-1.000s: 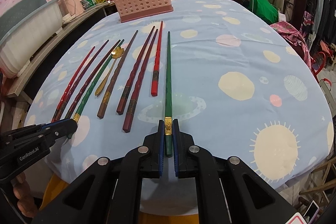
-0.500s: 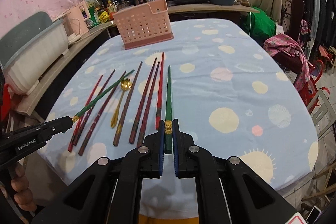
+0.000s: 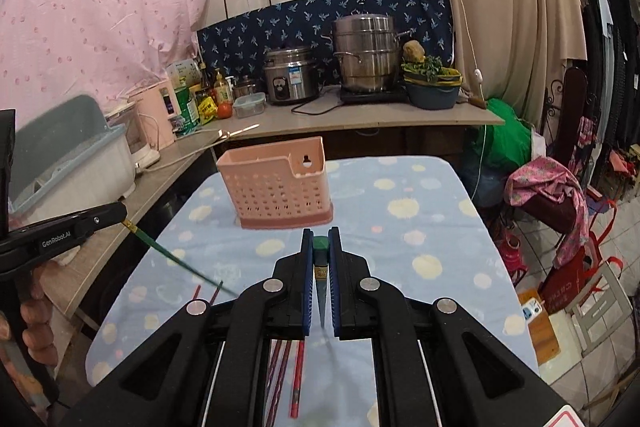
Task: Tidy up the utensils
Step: 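Lower the green chopstick into the pink basket and open the right gripper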
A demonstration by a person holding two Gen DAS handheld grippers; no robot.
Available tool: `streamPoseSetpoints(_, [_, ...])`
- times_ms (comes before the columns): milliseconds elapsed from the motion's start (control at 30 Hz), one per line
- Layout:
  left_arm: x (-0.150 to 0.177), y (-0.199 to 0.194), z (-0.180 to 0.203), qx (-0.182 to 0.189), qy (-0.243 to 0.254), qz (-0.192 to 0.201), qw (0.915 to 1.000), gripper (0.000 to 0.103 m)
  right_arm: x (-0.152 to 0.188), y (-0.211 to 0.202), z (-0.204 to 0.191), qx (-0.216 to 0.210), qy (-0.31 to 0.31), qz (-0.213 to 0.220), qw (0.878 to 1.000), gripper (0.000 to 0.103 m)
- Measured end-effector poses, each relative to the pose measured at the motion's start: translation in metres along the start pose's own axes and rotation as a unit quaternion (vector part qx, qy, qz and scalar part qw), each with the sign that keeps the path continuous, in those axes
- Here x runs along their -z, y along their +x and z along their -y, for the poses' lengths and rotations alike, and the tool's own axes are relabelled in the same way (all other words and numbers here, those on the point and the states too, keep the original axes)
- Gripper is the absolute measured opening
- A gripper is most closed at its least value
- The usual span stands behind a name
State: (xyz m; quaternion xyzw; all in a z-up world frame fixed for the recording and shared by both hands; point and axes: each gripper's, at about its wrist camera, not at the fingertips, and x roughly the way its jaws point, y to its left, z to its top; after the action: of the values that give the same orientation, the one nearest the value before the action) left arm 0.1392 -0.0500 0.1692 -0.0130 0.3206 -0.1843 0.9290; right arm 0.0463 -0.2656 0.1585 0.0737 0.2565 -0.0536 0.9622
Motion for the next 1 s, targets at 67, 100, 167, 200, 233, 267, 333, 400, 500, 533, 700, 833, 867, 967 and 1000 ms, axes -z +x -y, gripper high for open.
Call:
streamPoseSetpoints(67, [-0.022,0.002,-0.001,0.0,-0.001,0.013,0.9999,0.007,-0.019,0.009,0.001,-0.006,-0.002,0.006,1.0,0.007])
streamPoseSetpoints(100, [-0.035,0.003,-0.001,0.0,0.0,0.019,0.9998,0.007,-0.029,0.013,0.0,-0.009,-0.004,0.01,1.0,0.007])
streamPoseSetpoints(167, [-0.055,0.002,-0.001,-0.002,0.0,0.031,0.9995,0.007,-0.048,0.018,-0.001,-0.017,-0.007,0.021,1.0,0.007])
streamPoseSetpoints(200, [-0.065,0.001,-0.001,-0.001,0.001,0.037,0.9993,0.007,-0.057,0.021,-0.001,-0.02,-0.007,0.027,0.999,0.007])
streamPoseSetpoints(233, [-0.075,-0.001,-0.001,-0.002,0.002,0.047,0.9989,0.007,-0.068,0.024,-0.001,-0.026,-0.006,0.033,0.999,0.007])
streamPoseSetpoints(267, [-0.085,-0.003,-0.002,-0.003,0.002,0.055,0.9985,0.007,-0.079,0.027,-0.001,-0.032,-0.003,0.039,0.999,0.007])
streamPoseSetpoints(333, [-0.104,-0.006,-0.002,-0.008,0.002,0.074,0.9972,0.007,-0.098,0.034,-0.002,-0.038,0.0,0.055,0.998,0.007])
streamPoseSetpoints(400, [-0.126,-0.007,-0.002,-0.015,0.003,0.096,0.9953,0.007,-0.117,0.043,-0.004,-0.039,0.002,0.071,0.997,0.007])
streamPoseSetpoints(500, [-0.153,-0.002,-0.004,-0.023,0.0,0.118,0.9928,0.007,-0.146,0.06,-0.005,-0.044,0.012,0.087,0.995,0.007])
streamPoseSetpoints(533, [-0.16,0.001,-0.005,-0.026,-0.001,0.123,0.9921,0.007,-0.155,0.067,-0.006,-0.042,0.014,0.094,0.995,0.007])
streamPoseSetpoints(700, [-0.188,0.031,-0.013,-0.035,-0.01,0.146,0.9886,0.007,-0.188,0.104,-0.006,-0.041,0.026,0.108,0.993,0.007])
streamPoseSetpoints(833, [-0.2,0.053,-0.021,-0.041,-0.012,0.153,0.9872,0.007,-0.204,0.132,-0.006,-0.038,0.032,0.11,0.993,0.007])
streamPoseSetpoints(867, [-0.201,0.058,-0.023,-0.043,-0.013,0.154,0.9871,0.007,-0.206,0.14,-0.006,-0.039,0.033,0.108,0.993,0.007])
streamPoseSetpoints(967, [-0.202,0.078,-0.03,-0.046,-0.019,0.144,0.9883,0.007,-0.205,0.161,-0.008,-0.037,0.031,0.093,0.994,0.007])
streamPoseSetpoints(1000, [-0.201,0.084,-0.032,-0.045,-0.021,0.14,0.9889,0.007,-0.202,0.169,-0.009,-0.035,0.028,0.087,0.995,0.007])
